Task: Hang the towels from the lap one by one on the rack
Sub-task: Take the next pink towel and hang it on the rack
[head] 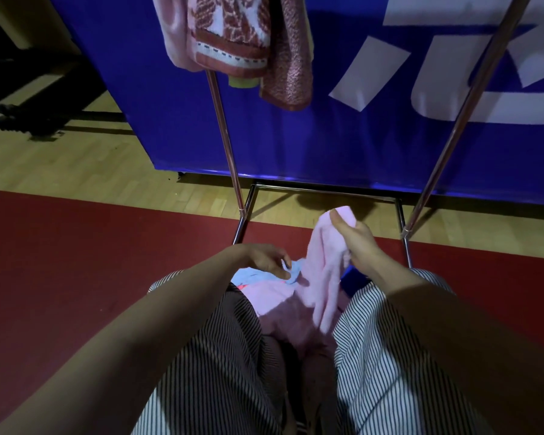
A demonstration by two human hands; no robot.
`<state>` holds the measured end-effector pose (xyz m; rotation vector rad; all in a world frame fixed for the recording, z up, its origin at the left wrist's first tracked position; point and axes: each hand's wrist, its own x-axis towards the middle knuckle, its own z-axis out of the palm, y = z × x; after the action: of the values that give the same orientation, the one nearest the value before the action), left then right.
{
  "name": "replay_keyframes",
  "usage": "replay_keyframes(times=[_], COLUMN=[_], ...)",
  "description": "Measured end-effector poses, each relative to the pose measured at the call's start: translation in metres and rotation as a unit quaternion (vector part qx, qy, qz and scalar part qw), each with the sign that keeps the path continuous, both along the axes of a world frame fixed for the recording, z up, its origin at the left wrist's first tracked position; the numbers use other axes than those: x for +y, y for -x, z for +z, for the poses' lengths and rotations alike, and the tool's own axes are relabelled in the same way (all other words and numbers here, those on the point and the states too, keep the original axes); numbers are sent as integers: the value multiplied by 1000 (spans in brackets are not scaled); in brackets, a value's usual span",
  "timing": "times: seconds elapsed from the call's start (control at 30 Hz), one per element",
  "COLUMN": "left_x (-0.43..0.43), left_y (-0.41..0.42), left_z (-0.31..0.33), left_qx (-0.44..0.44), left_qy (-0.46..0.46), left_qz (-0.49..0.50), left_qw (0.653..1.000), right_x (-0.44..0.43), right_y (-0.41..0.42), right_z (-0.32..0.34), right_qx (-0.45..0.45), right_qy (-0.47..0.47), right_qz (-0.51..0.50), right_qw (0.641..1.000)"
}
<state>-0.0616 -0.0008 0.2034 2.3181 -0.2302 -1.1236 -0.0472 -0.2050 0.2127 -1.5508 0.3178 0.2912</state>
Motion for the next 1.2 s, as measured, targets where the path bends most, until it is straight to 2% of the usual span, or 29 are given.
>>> replay_keyframes(times=[0.07,0.13,0.2,0.4,0.47,0.57,0.67,0.8,0.93,1.0,1.1,1.2], left_x=[-4,-10,-17,-18,-13,-1,15,32,48,55,62,63], left_y=[2,2,1,3,3,4,3,0,-6,-6,-4,-6], left_z=[1,6,11,7,1,-9,-14,-8,-1,2,7,12], left_qx=[-44,-68,-80,-76,-84,-34,-13,-47,-124,-159,-153,-182], left_qy=[67,181,230,174,93,-35,-83,-131,-167,-183,-160,-143], left_qz=[43,76,84,85,48,4,17,61,83,89,112,157], left_qw=[996,978,966,978,991,999,996,988,975,966,969,960], right_x=[0,3,6,2,-2,-9,-15,-20,-25,-27,-30,-30], right_y=[2,6,9,5,3,1,0,0,-1,0,0,-3], right_z=[0,1,0,3,3,8,10,5,2,-1,-10,-21], right_qx=[6,14,19,21,26,31,26,13,-2,-30,-69,-84], right_qy=[-22,-32,-17,-34,-41,-64,-67,-37,-25,22,137,196], right_qz=[32,80,107,38,-3,-56,-88,-78,-76,-69,-44,-32], right_qw=[999,996,994,998,999,996,993,996,997,997,987,976])
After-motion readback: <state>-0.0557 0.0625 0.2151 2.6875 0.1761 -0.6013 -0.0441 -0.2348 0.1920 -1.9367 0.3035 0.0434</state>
